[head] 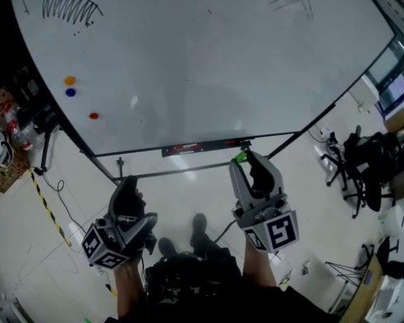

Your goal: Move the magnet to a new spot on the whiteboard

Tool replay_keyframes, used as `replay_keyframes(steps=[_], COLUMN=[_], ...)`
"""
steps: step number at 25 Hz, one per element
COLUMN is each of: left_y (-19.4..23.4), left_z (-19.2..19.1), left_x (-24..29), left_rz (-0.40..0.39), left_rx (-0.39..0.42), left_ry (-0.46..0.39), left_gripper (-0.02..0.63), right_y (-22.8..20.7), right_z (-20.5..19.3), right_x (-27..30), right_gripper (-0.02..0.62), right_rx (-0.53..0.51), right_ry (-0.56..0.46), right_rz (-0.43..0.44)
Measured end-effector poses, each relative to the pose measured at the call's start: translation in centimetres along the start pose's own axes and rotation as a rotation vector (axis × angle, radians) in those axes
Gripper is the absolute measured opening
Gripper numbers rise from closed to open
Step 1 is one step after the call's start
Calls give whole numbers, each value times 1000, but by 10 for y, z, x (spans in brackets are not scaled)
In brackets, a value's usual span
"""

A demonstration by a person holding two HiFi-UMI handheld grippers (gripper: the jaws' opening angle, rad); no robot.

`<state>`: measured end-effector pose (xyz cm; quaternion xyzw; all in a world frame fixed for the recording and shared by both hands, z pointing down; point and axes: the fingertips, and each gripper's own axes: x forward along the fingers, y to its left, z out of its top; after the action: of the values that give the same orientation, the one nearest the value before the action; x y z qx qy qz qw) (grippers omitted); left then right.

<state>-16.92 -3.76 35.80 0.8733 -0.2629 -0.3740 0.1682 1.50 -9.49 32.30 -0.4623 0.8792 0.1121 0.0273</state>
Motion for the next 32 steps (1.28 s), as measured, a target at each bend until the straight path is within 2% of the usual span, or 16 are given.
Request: replay_keyframes(steps=[4, 11, 22, 32], left_y=[-6, -22, -64, -89], left_z=[-2, 3, -38, -71], left_x=[-14, -16, 45, 67], left_rz=[-10, -28, -94, -65], left_rx=[-13, 23, 48, 48], left_ry=[17, -5, 46, 59], left_gripper=[414, 414, 414, 414], right_y=[17, 31, -28, -59], right_z=[5, 21, 33, 23], right_x=[-8, -13, -60, -92], right_gripper=[140, 140, 140, 140], right_rx=[0, -3, 22, 88], right_ry=[4, -35, -99, -116], right_rz=[1, 52, 20, 41])
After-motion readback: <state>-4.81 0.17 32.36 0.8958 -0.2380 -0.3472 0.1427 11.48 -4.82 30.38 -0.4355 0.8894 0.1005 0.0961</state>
